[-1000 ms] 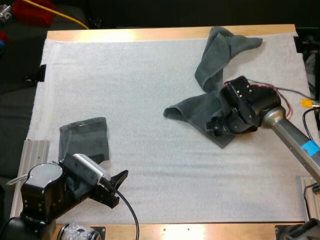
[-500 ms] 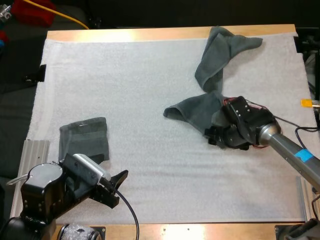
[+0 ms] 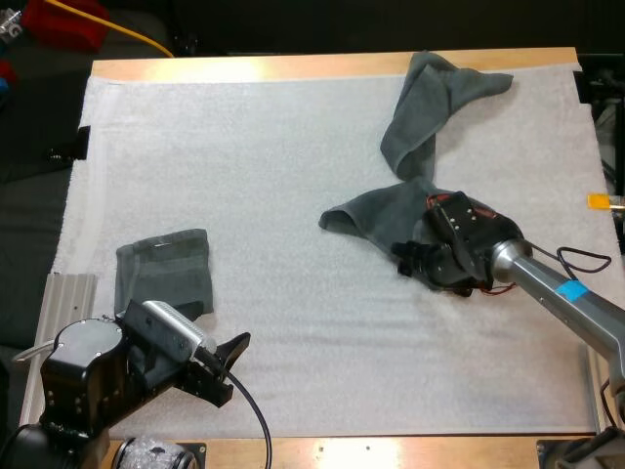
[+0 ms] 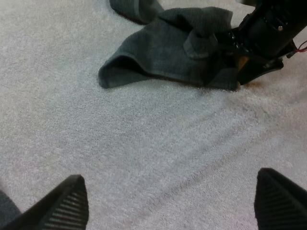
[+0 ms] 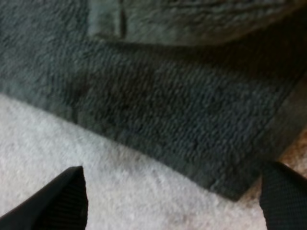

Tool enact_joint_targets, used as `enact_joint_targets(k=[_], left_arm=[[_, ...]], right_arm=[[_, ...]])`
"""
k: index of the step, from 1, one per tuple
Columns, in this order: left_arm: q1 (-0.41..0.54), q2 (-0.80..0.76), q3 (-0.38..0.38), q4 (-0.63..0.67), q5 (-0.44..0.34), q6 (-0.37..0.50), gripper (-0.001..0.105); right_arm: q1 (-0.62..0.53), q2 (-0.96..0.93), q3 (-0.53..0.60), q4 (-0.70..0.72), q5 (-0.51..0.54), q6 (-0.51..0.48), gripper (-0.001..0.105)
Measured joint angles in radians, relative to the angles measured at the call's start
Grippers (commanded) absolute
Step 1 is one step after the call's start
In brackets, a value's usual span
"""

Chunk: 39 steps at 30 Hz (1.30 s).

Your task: Pick towel from pile, fold and stack

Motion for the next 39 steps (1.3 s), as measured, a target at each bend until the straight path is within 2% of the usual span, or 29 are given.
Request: enact_joint_targets(k=[6, 13, 20, 28, 29, 39], left_arm=[[0.000, 0.000, 0.000, 0.000, 0.000, 0.000, 0.069], [0.000, 0.000, 0.000, 0.000, 0.000, 0.000, 0.069], [0.000, 0.000, 0.000, 0.000, 0.000, 0.000, 0.069], [0.000, 0.000, 0.000, 0.000, 0.000, 0.000, 0.069], [0.000, 0.000, 0.000, 0.000, 0.000, 0.000, 0.069], [0.000, 0.000, 0.000, 0.000, 0.000, 0.000, 0.069]], right_arm=[[0.000, 0.000, 0.001, -0.004, 0.056, 0.019, 0.071], [0.000, 0.027, 0.006, -0.004, 0.063, 0.030, 0.070], [0.000, 0.031, 0.006, -0.008, 0.063, 0.030, 0.032], [0.000, 0.031, 0.006, -0.010, 0.046, 0.020, 0.002], [0.000, 0.031, 0.006, -0.010, 0.038, 0.014, 0.000], [0.083, -0.056, 0.006, -0.011, 0.006, -0.083, 0.000]])
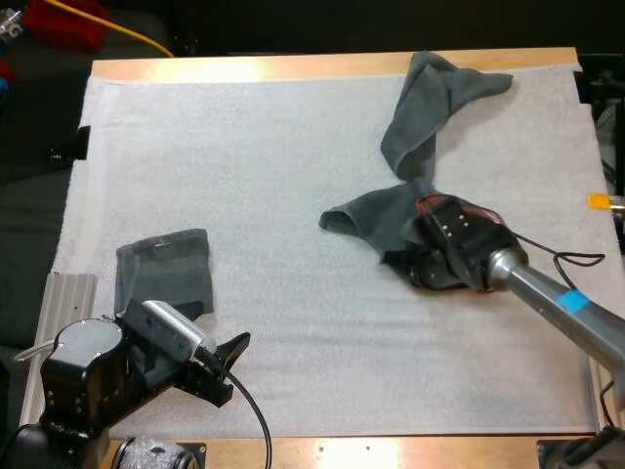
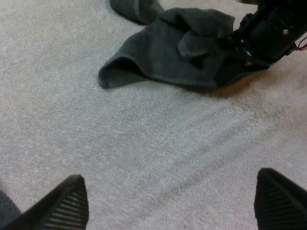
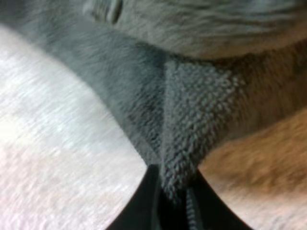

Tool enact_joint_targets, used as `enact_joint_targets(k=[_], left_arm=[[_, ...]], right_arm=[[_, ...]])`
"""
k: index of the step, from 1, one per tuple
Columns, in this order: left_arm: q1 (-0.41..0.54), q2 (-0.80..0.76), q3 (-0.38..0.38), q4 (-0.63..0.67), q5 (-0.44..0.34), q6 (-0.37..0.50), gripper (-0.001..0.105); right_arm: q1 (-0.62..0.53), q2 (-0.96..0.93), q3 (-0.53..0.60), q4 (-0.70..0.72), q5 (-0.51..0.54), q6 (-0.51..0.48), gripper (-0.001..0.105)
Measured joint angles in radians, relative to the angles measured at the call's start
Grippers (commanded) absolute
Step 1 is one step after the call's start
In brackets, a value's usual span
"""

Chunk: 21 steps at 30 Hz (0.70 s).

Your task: Pick towel from pile, fold and stack

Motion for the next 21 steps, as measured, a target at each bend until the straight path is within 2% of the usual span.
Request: enact_joint_targets(k=[10, 14, 21], left_arm=[[0.000, 0.000, 0.000, 0.000, 0.000, 0.000, 0.069], [0.000, 0.000, 0.000, 0.000, 0.000, 0.000, 0.069], [0.000, 0.000, 0.000, 0.000, 0.000, 0.000, 0.069]], right_arm=[[0.186, -0.037, 0.000, 0.000, -0.058, -0.001, 0.000], [0.290, -0.037, 0.000, 0.002, -0.062, 0.035, 0.000], [0.401, -0.037, 0.000, -0.018, -0.088, 0.057, 0.000]])
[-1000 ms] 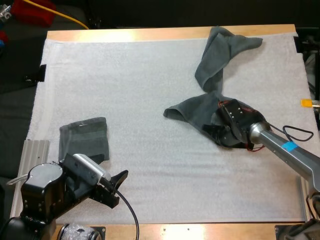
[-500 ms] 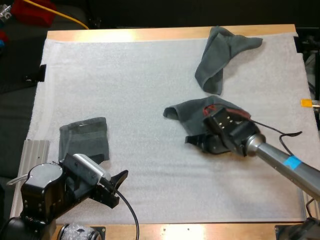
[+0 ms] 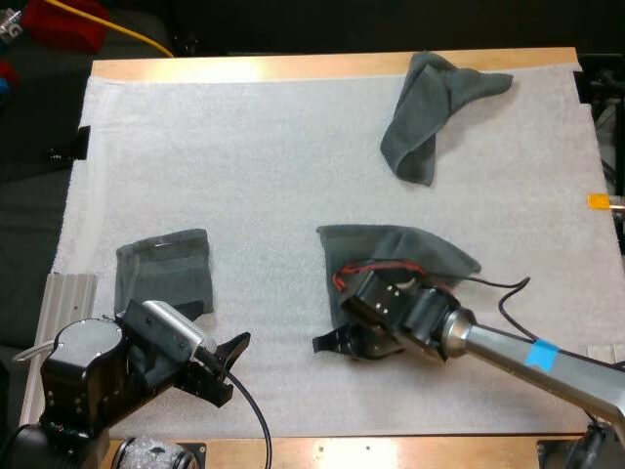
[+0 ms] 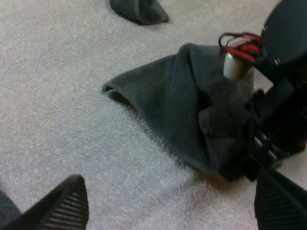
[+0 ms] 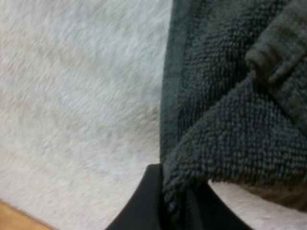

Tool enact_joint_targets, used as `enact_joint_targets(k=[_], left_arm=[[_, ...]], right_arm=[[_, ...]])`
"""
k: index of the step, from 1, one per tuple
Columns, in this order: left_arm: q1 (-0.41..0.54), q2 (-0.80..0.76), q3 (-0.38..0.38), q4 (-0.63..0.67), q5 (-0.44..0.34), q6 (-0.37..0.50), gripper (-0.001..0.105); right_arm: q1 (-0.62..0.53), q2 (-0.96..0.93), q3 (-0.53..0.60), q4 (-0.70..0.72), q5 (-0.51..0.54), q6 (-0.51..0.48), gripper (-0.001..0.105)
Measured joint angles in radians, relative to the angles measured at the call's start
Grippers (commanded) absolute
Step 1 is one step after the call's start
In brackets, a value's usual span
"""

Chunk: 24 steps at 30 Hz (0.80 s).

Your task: Pick towel from pile, fold and stack

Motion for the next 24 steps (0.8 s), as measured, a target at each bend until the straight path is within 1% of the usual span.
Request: enact_joint_targets(k=[6, 8, 9, 12, 13, 14, 16, 18, 20, 24], left_arm=[[0.000, 0.000, 0.000, 0.000, 0.000, 0.000, 0.069], [0.000, 0.000, 0.000, 0.000, 0.000, 0.000, 0.069], [0.000, 0.000, 0.000, 0.000, 0.000, 0.000, 0.069], [0.000, 0.000, 0.000, 0.000, 0.000, 0.000, 0.069], [0.000, 0.000, 0.000, 0.000, 0.000, 0.000, 0.069], [0.000, 0.000, 0.000, 0.000, 0.000, 0.000, 0.069], [0.000, 0.000, 0.000, 0.000, 0.000, 0.000, 0.069], [0.000, 0.000, 0.000, 0.000, 0.000, 0.000, 0.069], [0.000, 0.000, 0.000, 0.000, 0.000, 0.000, 0.069], [0.000, 0.000, 0.000, 0.000, 0.000, 0.000, 0.069]], right_arm=[[0.025, 0.000, 0.000, -0.047, -0.041, 0.000, 0.001], [0.025, 0.000, 0.000, -0.052, -0.043, -0.003, 0.009], [0.025, 0.000, 0.000, -0.052, -0.046, -0.009, 0.015], [0.025, 0.000, 0.000, -0.051, -0.064, -0.013, 0.047], [0.025, 0.000, 0.000, -0.051, -0.067, -0.013, 0.061], [0.025, 0.000, 0.000, -0.051, -0.069, -0.015, 0.071], [0.025, -0.008, 0.000, -0.051, -0.069, -0.032, 0.079], [0.025, -0.024, 0.000, -0.051, -0.066, -0.059, 0.078], [0.025, -0.051, 0.000, -0.051, -0.042, -0.074, 0.076], [0.025, -0.107, 0.000, -0.027, 0.077, -0.082, 0.074]])
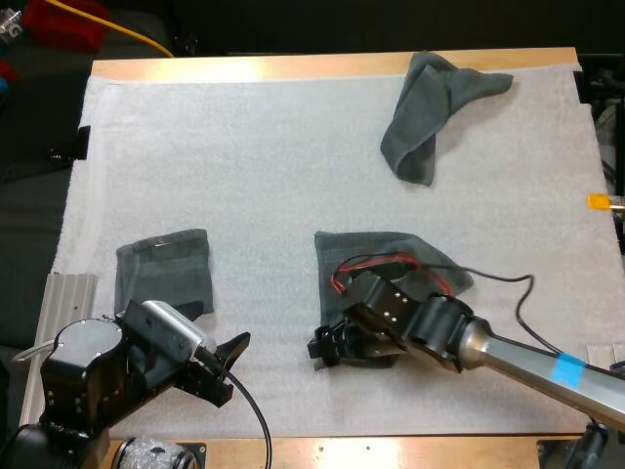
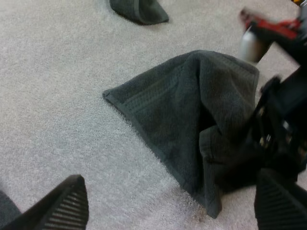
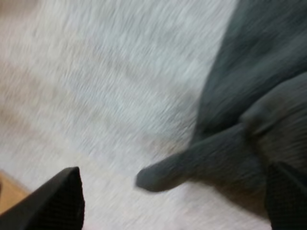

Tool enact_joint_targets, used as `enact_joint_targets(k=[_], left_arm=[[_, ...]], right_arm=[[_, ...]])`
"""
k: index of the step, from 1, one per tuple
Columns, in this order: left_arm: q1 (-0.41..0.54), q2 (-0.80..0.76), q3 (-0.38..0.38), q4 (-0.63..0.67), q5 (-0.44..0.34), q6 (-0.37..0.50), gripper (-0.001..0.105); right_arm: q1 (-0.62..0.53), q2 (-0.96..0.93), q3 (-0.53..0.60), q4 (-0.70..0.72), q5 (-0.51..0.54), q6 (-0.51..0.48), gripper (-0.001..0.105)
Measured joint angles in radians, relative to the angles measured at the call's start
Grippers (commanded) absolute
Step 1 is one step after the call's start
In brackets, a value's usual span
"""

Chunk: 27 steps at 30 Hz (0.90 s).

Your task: Pick towel from pile, fold and stack

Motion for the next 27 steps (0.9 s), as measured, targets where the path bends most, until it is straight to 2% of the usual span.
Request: enact_joint_targets(k=[6, 12, 18, 27], left_arm=[[0.000, 0.000, 0.000, 0.000, 0.000, 0.000, 0.069], [0.000, 0.000, 0.000, 0.000, 0.000, 0.000, 0.069], [0.000, 0.000, 0.000, 0.000, 0.000, 0.000, 0.069], [0.000, 0.000, 0.000, 0.000, 0.000, 0.000, 0.069]], right_arm=[[0.000, -0.020, 0.000, 0.073, 0.157, -0.049, 0.074], [0.000, -0.020, 0.000, 0.096, 0.258, -0.114, 0.074], [0.000, -0.020, 0.000, 0.063, 0.271, -0.172, 0.070], [-0.035, 0.018, 0.000, 0.036, 0.245, -0.185, 0.070]])
